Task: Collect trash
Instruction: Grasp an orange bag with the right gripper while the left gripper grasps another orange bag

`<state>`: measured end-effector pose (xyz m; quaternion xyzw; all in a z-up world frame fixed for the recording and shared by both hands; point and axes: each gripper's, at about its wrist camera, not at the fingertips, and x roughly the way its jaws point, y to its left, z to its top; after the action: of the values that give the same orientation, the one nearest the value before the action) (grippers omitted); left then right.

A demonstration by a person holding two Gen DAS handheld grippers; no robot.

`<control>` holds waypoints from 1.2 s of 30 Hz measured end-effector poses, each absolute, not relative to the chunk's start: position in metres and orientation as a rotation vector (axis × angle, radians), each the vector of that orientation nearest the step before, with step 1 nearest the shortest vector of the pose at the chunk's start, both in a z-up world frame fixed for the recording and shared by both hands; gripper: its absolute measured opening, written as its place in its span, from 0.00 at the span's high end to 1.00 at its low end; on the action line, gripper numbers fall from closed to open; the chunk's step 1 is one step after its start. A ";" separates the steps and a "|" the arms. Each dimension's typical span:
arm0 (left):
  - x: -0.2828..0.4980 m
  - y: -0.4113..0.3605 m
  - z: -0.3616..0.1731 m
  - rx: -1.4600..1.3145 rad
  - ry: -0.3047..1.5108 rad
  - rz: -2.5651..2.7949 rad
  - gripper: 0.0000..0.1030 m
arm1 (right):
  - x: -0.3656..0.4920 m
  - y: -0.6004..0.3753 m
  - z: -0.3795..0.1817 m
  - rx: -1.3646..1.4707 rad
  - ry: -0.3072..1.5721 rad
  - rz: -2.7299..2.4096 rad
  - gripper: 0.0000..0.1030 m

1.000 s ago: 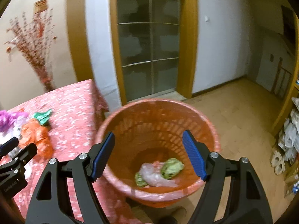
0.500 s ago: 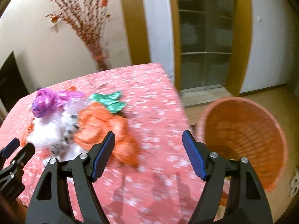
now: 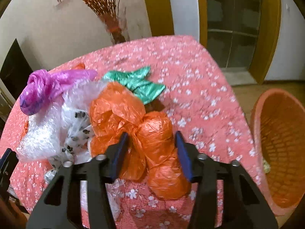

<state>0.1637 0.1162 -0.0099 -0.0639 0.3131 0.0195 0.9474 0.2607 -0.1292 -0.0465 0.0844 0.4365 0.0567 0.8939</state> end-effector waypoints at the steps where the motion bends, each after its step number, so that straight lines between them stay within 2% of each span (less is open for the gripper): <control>1: 0.165 0.117 -0.010 -0.132 0.639 0.042 0.21 | 0.261 -0.130 -0.049 0.183 0.913 0.122 0.64; 3: 0.165 0.117 -0.012 -0.138 0.644 0.048 0.21 | 0.259 -0.130 -0.050 0.181 0.910 0.123 0.73; 6: 0.167 0.122 -0.015 -0.152 0.653 0.056 0.21 | 0.253 -0.132 -0.048 0.185 0.892 0.121 0.79; 19: 0.205 0.158 -0.008 -0.170 0.684 0.124 0.21 | 0.209 -0.156 -0.020 0.136 0.768 0.020 0.80; 21: 0.215 0.160 -0.009 -0.176 0.703 0.121 0.27 | 0.206 -0.158 -0.019 0.135 0.768 0.015 0.80; 25: 0.234 0.162 -0.013 -0.213 0.744 0.091 0.32 | 0.203 -0.160 -0.022 0.127 0.774 0.006 0.80; 31: 0.255 0.151 -0.027 -0.213 0.814 0.037 0.44 | 0.199 -0.158 -0.024 0.119 0.784 0.001 0.80; 32: 0.256 0.149 -0.028 -0.209 0.816 0.031 0.51 | 0.198 -0.158 -0.024 0.117 0.784 0.000 0.80; 33: 0.256 0.147 -0.029 -0.208 0.818 0.015 0.62 | 0.196 -0.158 -0.024 0.116 0.784 -0.001 0.80; 36: 0.251 0.142 -0.029 -0.203 0.809 -0.016 0.79 | 0.194 -0.158 -0.022 0.117 0.783 -0.002 0.80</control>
<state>0.2514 0.1424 -0.0285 -0.0984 0.3931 -0.0077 0.9142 0.1942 -0.1582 -0.0222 0.0571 0.3812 -0.0007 0.9227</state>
